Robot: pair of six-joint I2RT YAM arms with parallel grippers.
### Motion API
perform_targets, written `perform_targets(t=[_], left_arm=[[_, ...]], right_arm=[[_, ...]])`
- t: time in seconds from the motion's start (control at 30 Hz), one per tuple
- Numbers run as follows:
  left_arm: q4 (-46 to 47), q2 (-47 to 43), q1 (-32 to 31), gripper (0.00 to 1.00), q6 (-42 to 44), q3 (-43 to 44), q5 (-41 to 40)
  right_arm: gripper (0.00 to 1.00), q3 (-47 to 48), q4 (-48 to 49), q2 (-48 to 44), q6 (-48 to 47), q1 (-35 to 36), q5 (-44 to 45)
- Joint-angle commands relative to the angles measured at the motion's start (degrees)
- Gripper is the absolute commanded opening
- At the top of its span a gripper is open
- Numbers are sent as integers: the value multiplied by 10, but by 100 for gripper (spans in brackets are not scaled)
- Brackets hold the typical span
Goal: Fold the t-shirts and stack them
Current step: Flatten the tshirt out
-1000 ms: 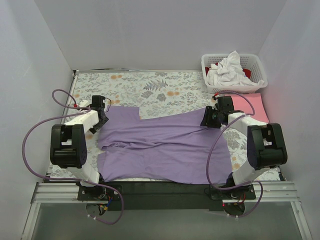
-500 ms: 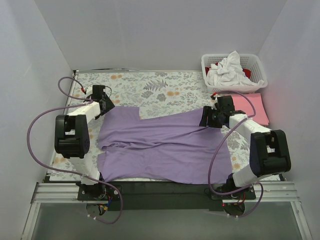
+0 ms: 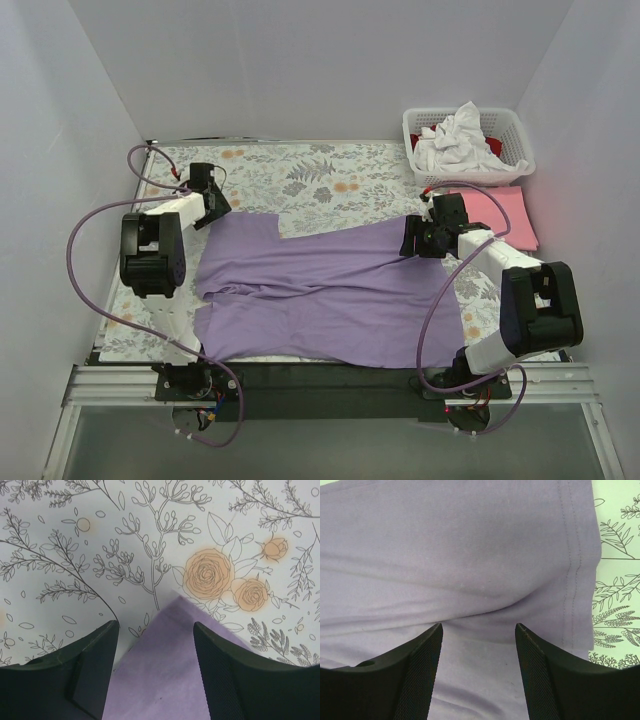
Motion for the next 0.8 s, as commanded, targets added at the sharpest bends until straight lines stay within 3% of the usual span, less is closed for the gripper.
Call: perform_targets(t=[0.0,0.33,0.6,0.77], left_arm=[[-41,40,5,59,11,21,22],[-127,63,5,58,11,35,48],[-186,94,-17,57,15,73,19],[-198,110,-19,47,7,83,21]], right_arm=[[66,3,-1,-14,-9,3,8],[66,0,3,-14,-3,4,5],[65,-4,7,-13,-3,3,0],[65,-7,10,-14,-3,4,0]])
